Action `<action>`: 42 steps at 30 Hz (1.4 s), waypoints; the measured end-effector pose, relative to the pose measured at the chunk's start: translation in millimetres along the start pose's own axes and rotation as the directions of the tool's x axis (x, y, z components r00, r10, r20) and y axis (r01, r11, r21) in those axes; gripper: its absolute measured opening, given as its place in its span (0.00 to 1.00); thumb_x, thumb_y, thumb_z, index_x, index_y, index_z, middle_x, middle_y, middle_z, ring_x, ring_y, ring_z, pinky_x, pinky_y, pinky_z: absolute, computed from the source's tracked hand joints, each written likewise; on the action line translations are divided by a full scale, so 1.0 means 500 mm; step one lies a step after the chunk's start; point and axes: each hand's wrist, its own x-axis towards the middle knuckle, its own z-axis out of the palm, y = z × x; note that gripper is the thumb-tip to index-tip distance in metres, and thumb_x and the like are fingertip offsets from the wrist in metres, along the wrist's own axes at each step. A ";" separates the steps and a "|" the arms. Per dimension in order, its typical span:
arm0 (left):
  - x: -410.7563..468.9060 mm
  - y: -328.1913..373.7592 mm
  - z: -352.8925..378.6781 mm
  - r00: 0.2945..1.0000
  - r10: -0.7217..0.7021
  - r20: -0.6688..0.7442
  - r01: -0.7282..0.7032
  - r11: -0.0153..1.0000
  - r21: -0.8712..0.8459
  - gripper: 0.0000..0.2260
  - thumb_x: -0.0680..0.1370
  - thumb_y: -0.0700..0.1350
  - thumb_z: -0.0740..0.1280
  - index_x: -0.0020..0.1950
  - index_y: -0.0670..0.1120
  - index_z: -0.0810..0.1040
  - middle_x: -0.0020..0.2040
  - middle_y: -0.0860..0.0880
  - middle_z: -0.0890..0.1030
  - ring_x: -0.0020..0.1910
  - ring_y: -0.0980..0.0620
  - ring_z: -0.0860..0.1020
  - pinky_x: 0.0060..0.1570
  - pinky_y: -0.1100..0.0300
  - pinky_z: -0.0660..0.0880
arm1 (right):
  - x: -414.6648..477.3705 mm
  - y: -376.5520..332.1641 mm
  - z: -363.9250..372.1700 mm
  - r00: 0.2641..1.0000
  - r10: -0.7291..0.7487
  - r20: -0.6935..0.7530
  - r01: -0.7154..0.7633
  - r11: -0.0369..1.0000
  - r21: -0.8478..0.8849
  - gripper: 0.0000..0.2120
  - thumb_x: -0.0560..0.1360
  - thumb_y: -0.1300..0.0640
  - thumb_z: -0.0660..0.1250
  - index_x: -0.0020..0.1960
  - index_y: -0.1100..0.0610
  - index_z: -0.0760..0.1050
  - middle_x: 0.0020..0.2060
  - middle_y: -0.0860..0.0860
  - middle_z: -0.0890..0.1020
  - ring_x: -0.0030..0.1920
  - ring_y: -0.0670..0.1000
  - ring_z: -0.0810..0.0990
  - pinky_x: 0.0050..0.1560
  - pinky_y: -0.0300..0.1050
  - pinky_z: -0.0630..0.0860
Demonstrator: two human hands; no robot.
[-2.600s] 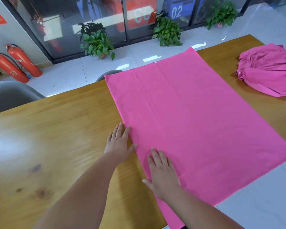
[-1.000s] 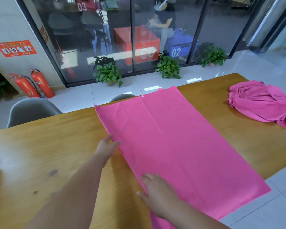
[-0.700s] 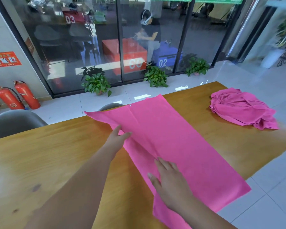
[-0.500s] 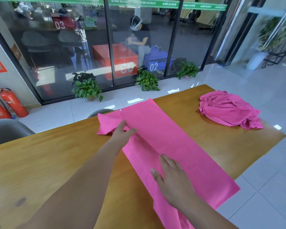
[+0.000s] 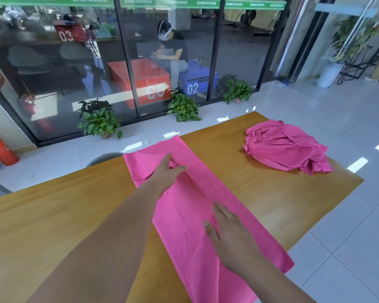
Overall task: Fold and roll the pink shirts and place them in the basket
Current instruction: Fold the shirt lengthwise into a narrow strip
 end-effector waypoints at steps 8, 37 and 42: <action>0.103 0.028 0.141 0.997 -0.073 -0.030 0.075 0.995 0.066 0.41 0.80 0.52 0.74 0.87 0.51 0.54 0.83 0.46 0.65 0.78 0.45 0.68 0.73 0.50 0.66 | 0.105 0.171 -0.061 0.995 -0.040 0.087 0.027 0.988 0.149 0.32 0.87 0.37 0.50 0.86 0.49 0.53 0.85 0.43 0.55 0.83 0.44 0.55 0.82 0.45 0.57; -0.239 -0.304 0.392 0.982 -0.124 0.144 0.042 0.881 0.472 0.19 0.81 0.53 0.70 0.72 0.53 0.78 0.56 0.60 0.79 0.50 0.63 0.78 0.50 0.73 0.72 | 0.014 0.468 0.110 0.958 0.251 0.137 -0.279 0.927 0.252 0.25 0.86 0.40 0.55 0.80 0.46 0.67 0.74 0.46 0.72 0.73 0.50 0.73 0.73 0.55 0.72; -0.264 -0.301 0.415 0.976 -0.165 0.139 0.068 0.848 0.525 0.17 0.79 0.54 0.71 0.67 0.54 0.80 0.51 0.56 0.82 0.50 0.51 0.81 0.56 0.53 0.79 | -0.044 0.468 0.128 0.941 0.280 0.187 -0.331 0.874 0.357 0.24 0.86 0.43 0.59 0.80 0.48 0.67 0.72 0.47 0.74 0.71 0.51 0.75 0.72 0.52 0.72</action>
